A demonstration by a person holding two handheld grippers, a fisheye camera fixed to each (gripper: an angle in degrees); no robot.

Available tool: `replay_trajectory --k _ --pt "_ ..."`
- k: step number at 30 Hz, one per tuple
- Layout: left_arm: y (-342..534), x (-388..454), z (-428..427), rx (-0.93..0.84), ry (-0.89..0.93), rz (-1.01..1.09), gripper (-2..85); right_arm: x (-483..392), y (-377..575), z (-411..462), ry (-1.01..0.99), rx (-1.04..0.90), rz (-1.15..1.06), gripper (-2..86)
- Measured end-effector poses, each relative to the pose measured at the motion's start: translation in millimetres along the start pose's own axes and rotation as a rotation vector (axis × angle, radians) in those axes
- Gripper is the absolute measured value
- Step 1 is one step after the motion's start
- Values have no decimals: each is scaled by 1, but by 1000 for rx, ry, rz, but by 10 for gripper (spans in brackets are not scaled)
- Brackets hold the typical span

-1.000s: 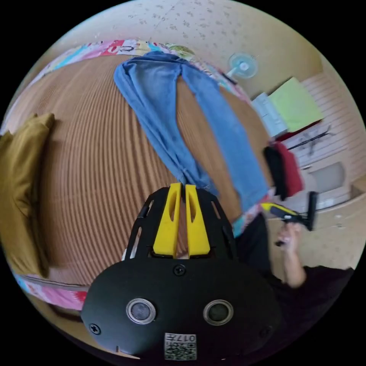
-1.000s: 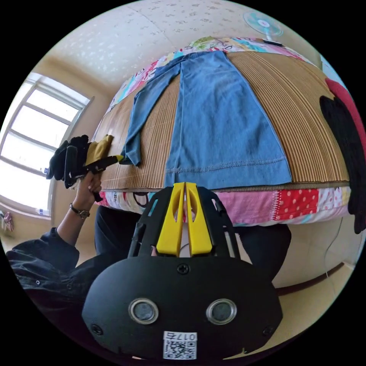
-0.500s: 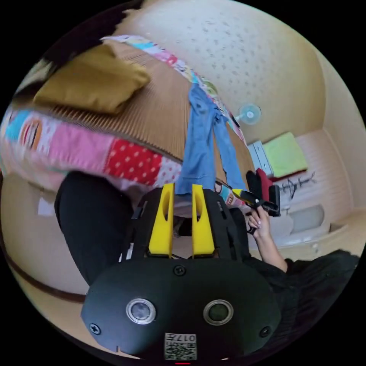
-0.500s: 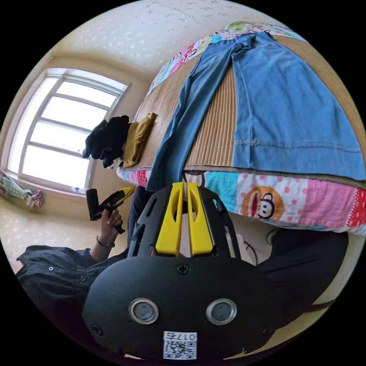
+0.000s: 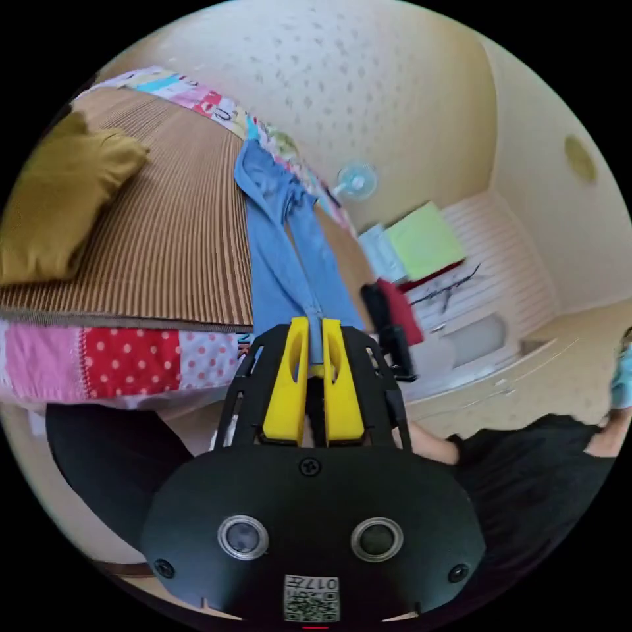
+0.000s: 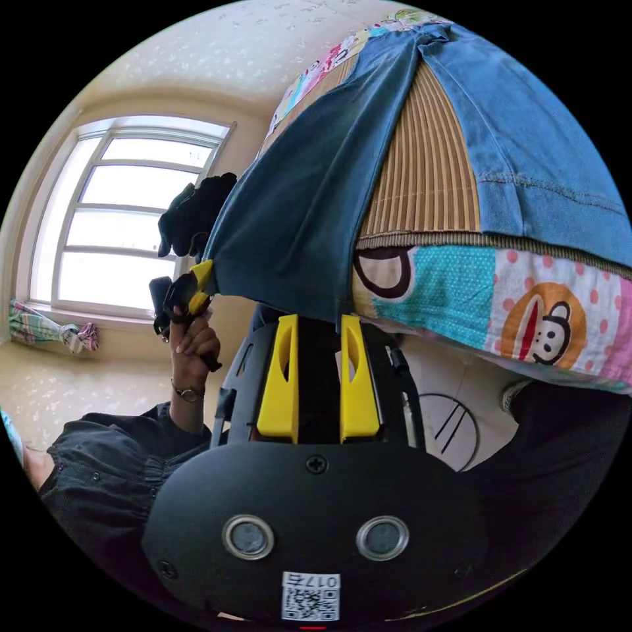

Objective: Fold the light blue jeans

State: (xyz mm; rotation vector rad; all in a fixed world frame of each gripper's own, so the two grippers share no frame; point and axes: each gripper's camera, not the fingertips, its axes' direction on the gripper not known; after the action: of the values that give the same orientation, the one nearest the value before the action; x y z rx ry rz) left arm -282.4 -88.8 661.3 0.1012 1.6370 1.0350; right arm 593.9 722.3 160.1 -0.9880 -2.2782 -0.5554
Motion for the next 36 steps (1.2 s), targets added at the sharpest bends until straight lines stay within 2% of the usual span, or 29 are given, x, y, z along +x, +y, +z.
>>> replay_trajectory --k 1,3,5,10,15,19,23,25,26,28,30,33,36 --pt "4 -20 -25 57 62 -79 39 0 0 0 -5 -4 -8 93" --pt "10 -48 -50 83 14 -190 37 6 -2 3 17 -18 -1 92" --pt "12 -71 -62 32 -85 -247 24 14 -7 10 32 -44 22 82" --pt "18 -93 -64 -9 -96 -291 -3 26 -13 23 -42 -133 50 35" --pt "28 -90 -59 -55 -9 -245 -8 8 14 -32 -108 -117 31 24" --pt "55 -87 -34 -140 -112 -228 -5 2 42 -62 -22 -140 9 24" --pt "79 -96 9 -199 -232 -329 27 24 55 -63 -3 -150 77 31" --pt "86 -90 7 -151 -295 -349 46 28 55 -81 -89 -82 80 36" --pt "90 -82 0 -90 -314 -335 53 29 57 -106 -107 18 70 40" --pt "92 -67 -8 -34 -338 -292 59 34 60 -152 -35 187 92 51" --pt "90 -51 -11 -20 -372 -234 66 50 62 -212 164 385 176 77" --pt "73 -15 10 -10 -324 -91 71 71 56 -260 298 519 244 97" --pt "37 23 86 -158 -212 45 79 84 39 -275 363 532 254 110"
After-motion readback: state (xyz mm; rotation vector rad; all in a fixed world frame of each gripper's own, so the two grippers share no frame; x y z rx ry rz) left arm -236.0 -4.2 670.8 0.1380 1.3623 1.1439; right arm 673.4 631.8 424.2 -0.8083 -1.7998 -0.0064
